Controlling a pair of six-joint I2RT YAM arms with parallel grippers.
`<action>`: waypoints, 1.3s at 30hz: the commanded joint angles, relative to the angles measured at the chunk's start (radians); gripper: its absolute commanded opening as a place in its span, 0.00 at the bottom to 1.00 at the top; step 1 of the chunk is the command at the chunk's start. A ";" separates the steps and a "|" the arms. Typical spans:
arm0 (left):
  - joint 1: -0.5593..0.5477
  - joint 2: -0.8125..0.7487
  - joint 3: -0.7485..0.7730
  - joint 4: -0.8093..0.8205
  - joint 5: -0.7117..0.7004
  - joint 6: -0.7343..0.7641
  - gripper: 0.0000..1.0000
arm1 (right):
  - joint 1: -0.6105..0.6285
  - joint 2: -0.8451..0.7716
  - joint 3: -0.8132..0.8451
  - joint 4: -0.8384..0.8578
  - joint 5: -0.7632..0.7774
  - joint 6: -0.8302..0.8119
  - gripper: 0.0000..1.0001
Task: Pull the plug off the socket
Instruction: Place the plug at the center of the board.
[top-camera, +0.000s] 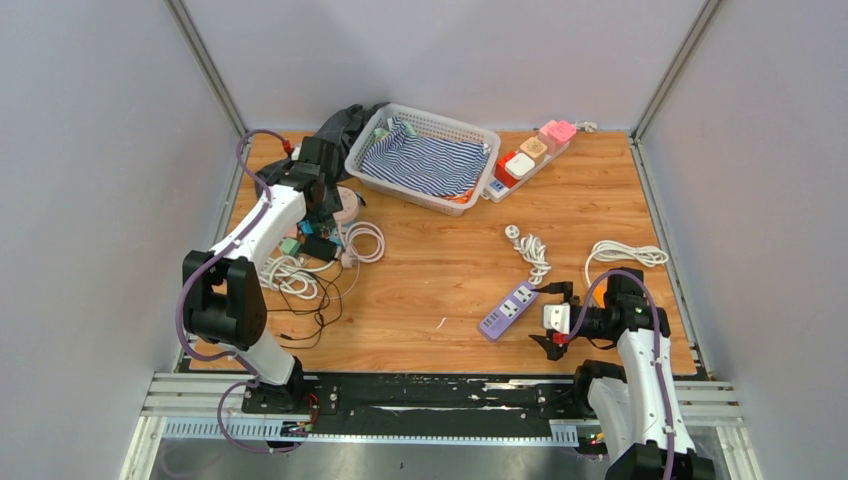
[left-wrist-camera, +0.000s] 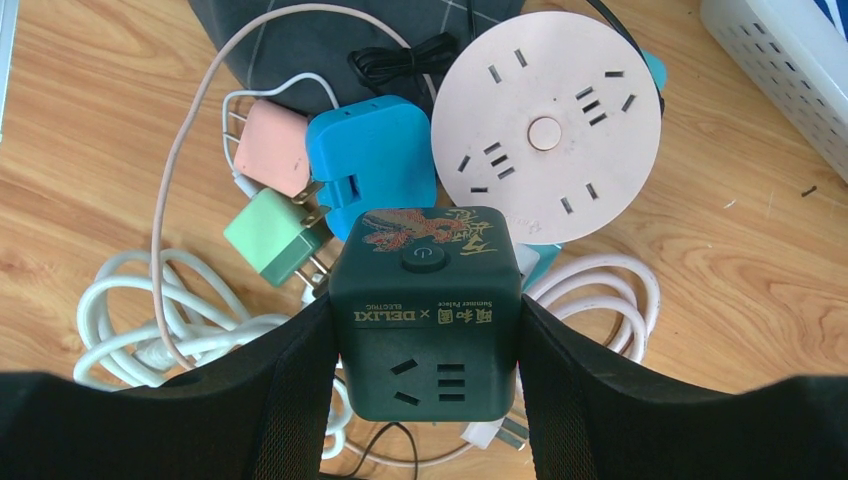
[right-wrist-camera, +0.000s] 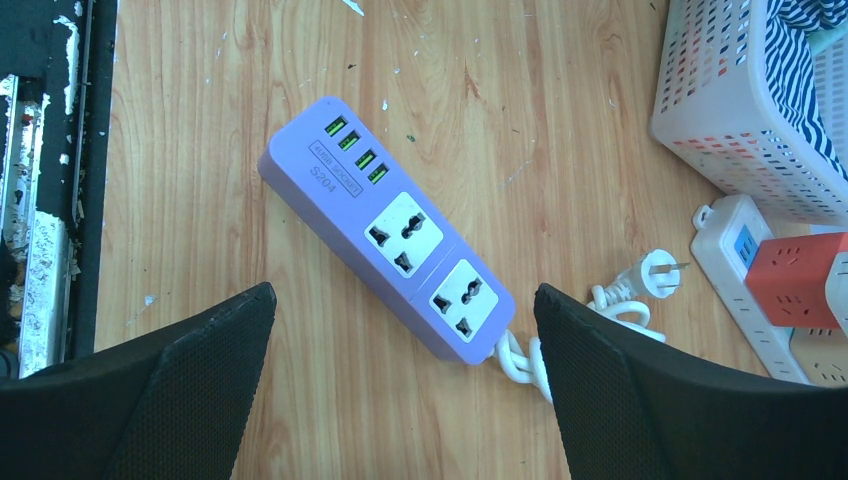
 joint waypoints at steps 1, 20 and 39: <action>0.006 -0.015 -0.006 -0.006 0.005 -0.013 0.00 | -0.020 -0.009 -0.017 -0.010 -0.012 0.004 1.00; 0.129 -0.003 -0.061 -0.008 0.020 -0.078 0.07 | -0.025 -0.009 -0.023 -0.010 -0.013 0.002 1.00; 0.156 0.026 -0.065 0.012 0.107 -0.055 0.67 | -0.033 -0.015 -0.023 -0.018 -0.016 -0.003 1.00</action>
